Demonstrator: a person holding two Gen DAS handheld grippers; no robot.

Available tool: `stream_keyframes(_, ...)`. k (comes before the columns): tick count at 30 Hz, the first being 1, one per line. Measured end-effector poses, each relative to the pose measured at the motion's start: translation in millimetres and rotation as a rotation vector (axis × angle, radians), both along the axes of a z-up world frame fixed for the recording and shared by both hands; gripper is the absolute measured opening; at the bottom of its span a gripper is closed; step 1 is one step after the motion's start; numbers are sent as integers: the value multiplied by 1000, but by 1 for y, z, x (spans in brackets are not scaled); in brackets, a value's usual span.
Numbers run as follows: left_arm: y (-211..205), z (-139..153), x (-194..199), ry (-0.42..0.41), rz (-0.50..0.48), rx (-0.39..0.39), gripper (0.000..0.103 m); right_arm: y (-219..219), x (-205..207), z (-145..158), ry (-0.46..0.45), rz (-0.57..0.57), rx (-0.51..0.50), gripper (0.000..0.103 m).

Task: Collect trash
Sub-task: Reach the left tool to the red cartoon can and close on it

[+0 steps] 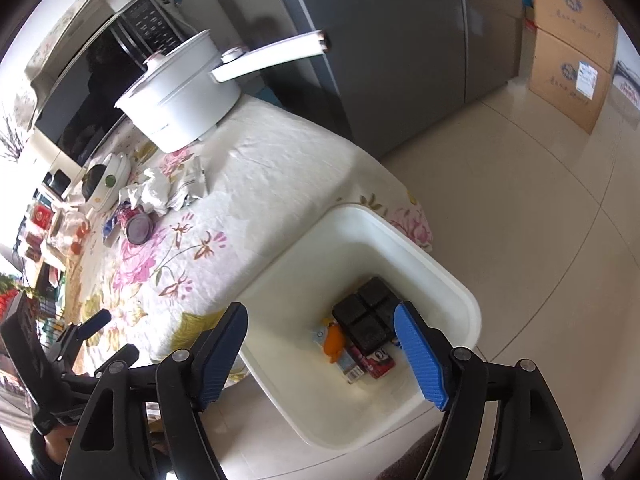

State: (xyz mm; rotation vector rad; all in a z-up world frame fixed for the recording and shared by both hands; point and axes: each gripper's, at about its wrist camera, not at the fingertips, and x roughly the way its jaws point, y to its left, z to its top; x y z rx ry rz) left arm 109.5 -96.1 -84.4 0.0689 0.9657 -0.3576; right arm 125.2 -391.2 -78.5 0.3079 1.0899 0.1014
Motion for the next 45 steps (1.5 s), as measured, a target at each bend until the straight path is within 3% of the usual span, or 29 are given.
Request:
stream_keyframes(8,50,4,1,43,141,39,102,57,18,10,-29,84,-48,82)
stream_keyframes(15,95,2,12,76,277,13,102,104,41,6,-29,144,-68,83)
stream_keyframes(21,119,10,52,66,401,-30,102,123,83,-5,-2,124,-46,83)
stream_keyframes(26,111,4,106,124,465,-51,102,127,108,-10,-18,109,-63,83)
stream_keyframes(29,106,0,131,115,525,-68,102,124,118,-14,-19,102,-72,83)
stream_keyframes(33,98,-18,161,177,538,-120,95,119,129,-20,-16,98,-91,83)
stream_keyframes(37,97,-29,176,187,560,-156,92,115,138,-25,-21,101,-108,83)
stream_keyframes(41,99,-35,182,208,527,-222,82,117,144,-29,-18,111,-97,83)
stream_keyframes(45,106,-35,178,210,482,-238,81,125,149,-30,-29,134,-101,83)
